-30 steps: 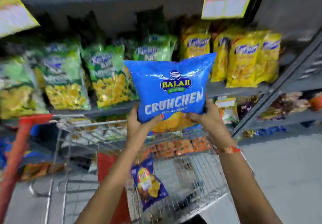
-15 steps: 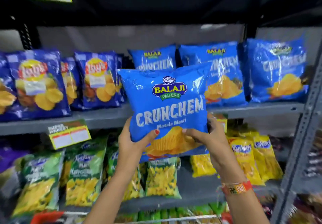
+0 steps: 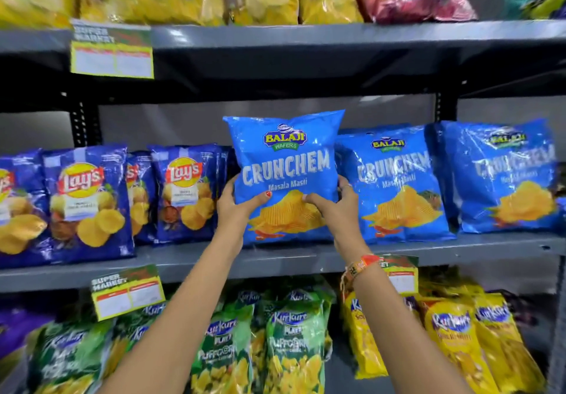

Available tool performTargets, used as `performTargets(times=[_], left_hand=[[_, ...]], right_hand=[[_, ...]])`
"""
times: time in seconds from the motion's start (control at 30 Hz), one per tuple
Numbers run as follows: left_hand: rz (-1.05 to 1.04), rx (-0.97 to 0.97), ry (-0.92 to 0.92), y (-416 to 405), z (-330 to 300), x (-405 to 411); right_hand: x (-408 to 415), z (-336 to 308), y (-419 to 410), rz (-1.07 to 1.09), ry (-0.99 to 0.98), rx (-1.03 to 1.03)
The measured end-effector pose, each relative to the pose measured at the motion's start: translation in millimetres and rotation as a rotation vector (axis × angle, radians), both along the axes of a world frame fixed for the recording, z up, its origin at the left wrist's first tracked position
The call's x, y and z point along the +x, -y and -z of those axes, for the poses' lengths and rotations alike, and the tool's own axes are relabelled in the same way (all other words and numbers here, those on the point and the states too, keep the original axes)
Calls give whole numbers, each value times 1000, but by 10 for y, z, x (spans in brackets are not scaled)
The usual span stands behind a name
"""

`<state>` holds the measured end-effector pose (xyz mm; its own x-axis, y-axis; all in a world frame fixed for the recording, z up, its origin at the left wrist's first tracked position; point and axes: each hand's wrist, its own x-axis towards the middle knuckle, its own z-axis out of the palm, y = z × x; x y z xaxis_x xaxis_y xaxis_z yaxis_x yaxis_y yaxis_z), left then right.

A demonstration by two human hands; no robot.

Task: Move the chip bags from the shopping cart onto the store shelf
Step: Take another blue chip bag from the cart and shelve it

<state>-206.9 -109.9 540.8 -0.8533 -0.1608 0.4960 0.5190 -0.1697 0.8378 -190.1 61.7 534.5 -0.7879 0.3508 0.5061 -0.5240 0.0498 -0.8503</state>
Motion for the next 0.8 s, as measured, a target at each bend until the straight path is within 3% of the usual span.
performTargets(times=[0.27, 0.5, 0.67, 0.8], left_hand=[[-125, -51, -32, -94, 167, -174], [-444, -65, -280, -84, 450, 297], [-474, -45, -360, -66, 1239, 787], [-448, -122, -161, 6, 2230, 1077]], right_hand=[[-133, 147, 34, 103, 4, 88], [345, 386, 217, 320, -147, 296], [750, 1037, 380, 257, -160, 223], [904, 1927, 463, 190, 39, 178]])
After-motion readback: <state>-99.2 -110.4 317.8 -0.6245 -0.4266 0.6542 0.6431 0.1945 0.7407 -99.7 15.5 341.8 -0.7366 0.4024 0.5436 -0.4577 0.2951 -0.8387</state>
